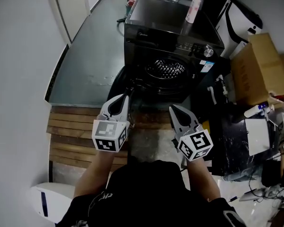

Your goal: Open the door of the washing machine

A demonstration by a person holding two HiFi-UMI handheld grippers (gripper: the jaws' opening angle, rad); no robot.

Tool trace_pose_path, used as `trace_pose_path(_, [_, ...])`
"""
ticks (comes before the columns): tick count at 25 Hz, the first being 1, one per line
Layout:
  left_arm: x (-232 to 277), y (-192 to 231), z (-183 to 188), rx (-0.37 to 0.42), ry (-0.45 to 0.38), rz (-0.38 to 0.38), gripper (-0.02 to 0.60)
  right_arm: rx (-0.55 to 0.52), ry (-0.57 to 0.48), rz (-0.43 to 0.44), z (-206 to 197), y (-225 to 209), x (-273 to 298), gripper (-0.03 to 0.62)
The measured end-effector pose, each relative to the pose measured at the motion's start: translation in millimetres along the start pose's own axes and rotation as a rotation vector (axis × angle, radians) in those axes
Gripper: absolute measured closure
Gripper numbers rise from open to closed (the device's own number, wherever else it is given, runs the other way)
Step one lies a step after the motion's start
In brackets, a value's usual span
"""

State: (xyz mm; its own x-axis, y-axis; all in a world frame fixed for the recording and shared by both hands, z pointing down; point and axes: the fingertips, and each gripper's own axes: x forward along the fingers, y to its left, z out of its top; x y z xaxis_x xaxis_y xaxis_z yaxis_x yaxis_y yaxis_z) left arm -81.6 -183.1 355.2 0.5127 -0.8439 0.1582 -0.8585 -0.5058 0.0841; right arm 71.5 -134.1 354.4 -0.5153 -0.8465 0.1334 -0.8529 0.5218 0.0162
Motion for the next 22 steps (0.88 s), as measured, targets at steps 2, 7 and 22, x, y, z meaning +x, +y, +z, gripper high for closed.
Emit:
trace_pose_path(2, [4, 1, -1, -0.021, -0.007, -0.014, 0.566, 0.003, -0.021, -0.009, 5, -3, -1, 0.599])
trace_pose_path(7, [15, 6, 14, -0.003, -0.03, -0.012, 0.569, 0.008, -0.101, -0.048, 29, -31, -6, 0.599])
trace_pose_path(22, [54, 7, 30, -0.062, -0.03, 0.066, 0.574, 0.004, -0.131, -0.082, 42, -117, -21, 0.6])
